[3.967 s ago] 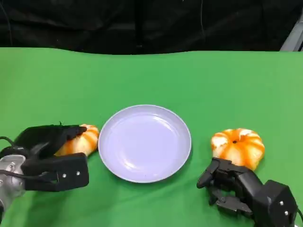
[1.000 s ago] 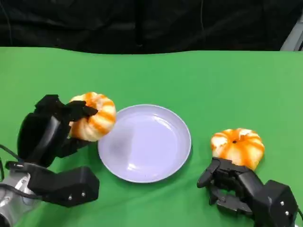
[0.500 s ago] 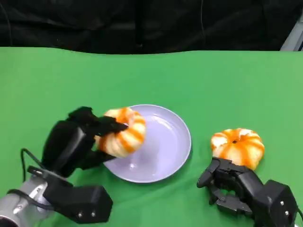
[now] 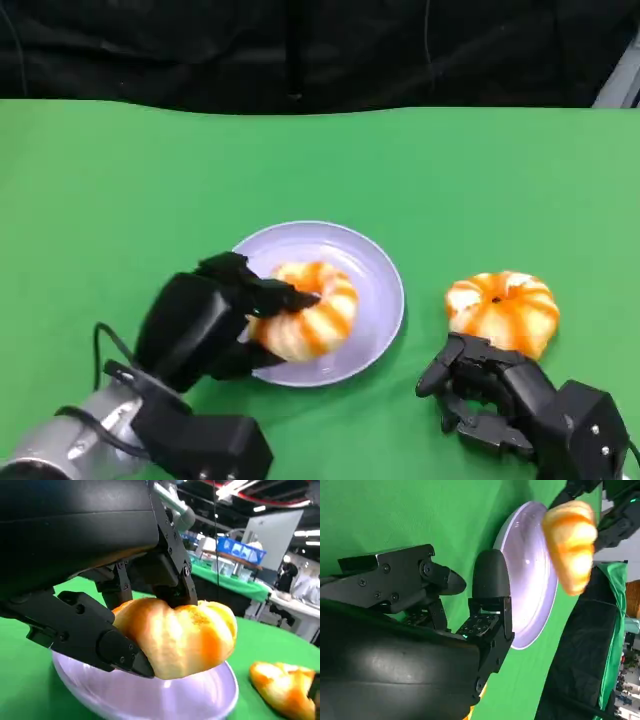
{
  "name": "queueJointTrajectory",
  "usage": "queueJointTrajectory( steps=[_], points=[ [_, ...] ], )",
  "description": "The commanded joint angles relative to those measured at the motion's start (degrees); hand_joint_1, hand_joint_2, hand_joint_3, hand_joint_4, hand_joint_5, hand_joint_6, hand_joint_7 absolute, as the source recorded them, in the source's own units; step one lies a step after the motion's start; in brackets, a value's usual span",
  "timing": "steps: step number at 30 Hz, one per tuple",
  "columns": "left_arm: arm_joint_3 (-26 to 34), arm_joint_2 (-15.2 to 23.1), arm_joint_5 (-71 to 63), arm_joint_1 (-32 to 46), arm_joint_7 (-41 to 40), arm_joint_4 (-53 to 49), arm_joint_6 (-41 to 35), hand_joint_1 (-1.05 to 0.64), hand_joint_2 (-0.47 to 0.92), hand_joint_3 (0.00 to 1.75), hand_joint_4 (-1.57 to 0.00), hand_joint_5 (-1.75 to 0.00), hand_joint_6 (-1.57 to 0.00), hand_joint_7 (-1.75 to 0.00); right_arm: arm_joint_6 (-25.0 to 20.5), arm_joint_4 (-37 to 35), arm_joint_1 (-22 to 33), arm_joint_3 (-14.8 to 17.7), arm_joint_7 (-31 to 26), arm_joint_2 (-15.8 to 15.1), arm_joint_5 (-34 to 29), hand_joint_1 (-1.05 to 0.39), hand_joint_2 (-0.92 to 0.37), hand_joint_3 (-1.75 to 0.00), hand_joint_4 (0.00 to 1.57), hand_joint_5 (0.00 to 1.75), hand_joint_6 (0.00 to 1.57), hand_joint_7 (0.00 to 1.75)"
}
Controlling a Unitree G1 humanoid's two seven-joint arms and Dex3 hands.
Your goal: Grasp the bread from the table and place it into the plate.
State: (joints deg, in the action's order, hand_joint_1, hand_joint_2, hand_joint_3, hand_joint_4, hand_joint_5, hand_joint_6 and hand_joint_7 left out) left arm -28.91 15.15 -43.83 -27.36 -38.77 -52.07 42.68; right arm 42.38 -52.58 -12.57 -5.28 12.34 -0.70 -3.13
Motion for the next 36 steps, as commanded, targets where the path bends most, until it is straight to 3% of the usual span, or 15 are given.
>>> queueJointTrajectory(
  steps=[1,10,22,25,26,29,30,32,36],
  points=[
    [-0.1,-0.7,0.2,-3.5,2.2,-2.7,-1.7,-0.03,0.89,0.0,-0.86,-1.19,-1.28,-0.18,-0.3,-1.0,1.1,0.0,0.1,-0.3,-0.4,0.01,-0.85,-0.67,0.67,1.75,0.71,1.36],
    [0.7,-2.7,2.3,-8.9,6.3,-8.4,-2.6,0.0,0.91,0.0,-0.72,-1.42,-1.29,-0.12,0.2,-0.9,1.3,-0.1,-0.6,-0.2,-0.9,0.0,-0.82,-0.7,0.68,1.74,0.72,1.36],
    [0.3,-2.9,1.9,-12.1,7.3,-13.0,-4.5,-0.03,0.91,0.0,-0.69,-1.43,-1.27,-0.08,-0.6,-0.6,1.2,-0.4,-1.3,0.1,-1.1,-0.01,-0.85,-0.66,0.69,1.75,0.73,1.32],
    [0.2,-2.6,2.2,-12.5,9.6,-13.5,-5.2,-0.11,0.92,0.01,-0.72,-1.26,-1.22,-0.04,-0.3,-0.4,1.3,-0.6,-1.8,-0.2,-1.7,-0.01,-0.85,-0.66,0.68,1.75,0.73,1.33],
    [0.2,-2.5,2.4,-12.5,10.6,-13.4,-5.4,-0.2,0.92,0.01,-0.79,-0.96,-1.17,-0.02,-0.2,-0.4,1.4,-0.7,-2.0,-0.3,-2.0,-0.01,-0.85,-0.65,0.68,1.75,0.72,1.33],
    [0.8,-2.2,3.8,-12.3,14.0,-13.0,-5.1,-0.3,0.92,0.0,-0.96,-0.37,-1.08,0.0,0.1,-0.5,1.4,-0.4,-1.7,-0.2,-1.8,-0.01,-0.85,-0.65,0.68,1.75,0.72,1.34],
    [1.3,-1.8,5.0,-12.2,16.7,-12.4,-4.7,-0.31,0.92,0.0,-0.99,-0.28,-1.07,0.0,0.1,-0.5,1.5,-0.3,-1.4,-0.2,-1.5,-0.02,-0.85,-0.65,0.68,1.75,0.72,1.34],
    [1.9,-1.4,6.7,-12.0,20.3,-11.5,-4.1,-0.47,0.92,0.04,-0.9,-0.11,-0.86,0.0,0.1,-0.4,1.5,-0.1,-1.0,-0.2,-1.2,-0.02,-0.84,-0.65,0.68,1.74,0.72,1.34],
    [2.7,-0.8,8.4,-11.6,24.0,-10.0,-4.2,-0.65,0.92,0.15,-0.84,-0.03,-0.68,0.0,-0.5,-0.2,1.5,0.1,-0.6,0.0,-0.8,-0.01,-0.85,-0.66,0.67,1.74,0.72,1.34]
  ],
)
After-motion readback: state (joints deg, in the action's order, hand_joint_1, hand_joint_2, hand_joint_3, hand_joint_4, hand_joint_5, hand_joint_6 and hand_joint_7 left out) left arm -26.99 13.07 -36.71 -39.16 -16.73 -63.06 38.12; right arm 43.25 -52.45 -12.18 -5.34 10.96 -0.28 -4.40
